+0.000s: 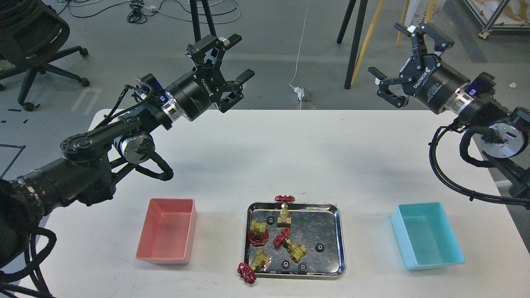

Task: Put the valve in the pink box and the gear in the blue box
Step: 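Swing the left gripper forward over the metal tray toward a red valve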

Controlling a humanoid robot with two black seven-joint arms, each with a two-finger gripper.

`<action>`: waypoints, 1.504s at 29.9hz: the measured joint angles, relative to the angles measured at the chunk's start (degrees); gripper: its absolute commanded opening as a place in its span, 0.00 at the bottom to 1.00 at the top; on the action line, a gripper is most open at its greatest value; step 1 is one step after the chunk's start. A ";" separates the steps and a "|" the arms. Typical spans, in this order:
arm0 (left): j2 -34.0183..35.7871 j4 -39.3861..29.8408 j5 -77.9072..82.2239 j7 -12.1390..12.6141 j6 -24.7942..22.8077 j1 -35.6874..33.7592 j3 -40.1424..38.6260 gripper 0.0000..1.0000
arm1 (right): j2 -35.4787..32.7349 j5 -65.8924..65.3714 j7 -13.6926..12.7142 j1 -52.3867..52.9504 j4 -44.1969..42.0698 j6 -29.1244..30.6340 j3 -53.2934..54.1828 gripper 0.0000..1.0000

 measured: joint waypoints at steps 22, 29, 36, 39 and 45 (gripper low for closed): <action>-3.99 2.83 0.21 0.00 0.00 6.52 -15.85 0.85 | 0.87 11.34 -4.62 27.76 -16.20 0.00 -8.26 0.99; -3.46 -2.36 2.92 0.00 0.00 6.42 -15.69 0.85 | 3.39 11.34 -8.84 32.76 -18.09 0.00 -12.94 0.99; 4.22 -21.20 21.86 -0.01 0.34 2.12 -9.18 0.85 | 3.02 11.34 -10.47 32.34 -18.27 0.00 -13.06 0.99; 6.19 -24.96 24.73 -0.01 4.93 -4.78 3.35 0.84 | 3.15 11.36 -10.99 32.26 -18.31 0.00 -12.68 0.99; 6.72 -30.28 30.16 -0.01 21.30 -24.02 33.11 0.83 | 2.71 12.35 -11.09 29.88 -18.31 0.00 -11.91 0.99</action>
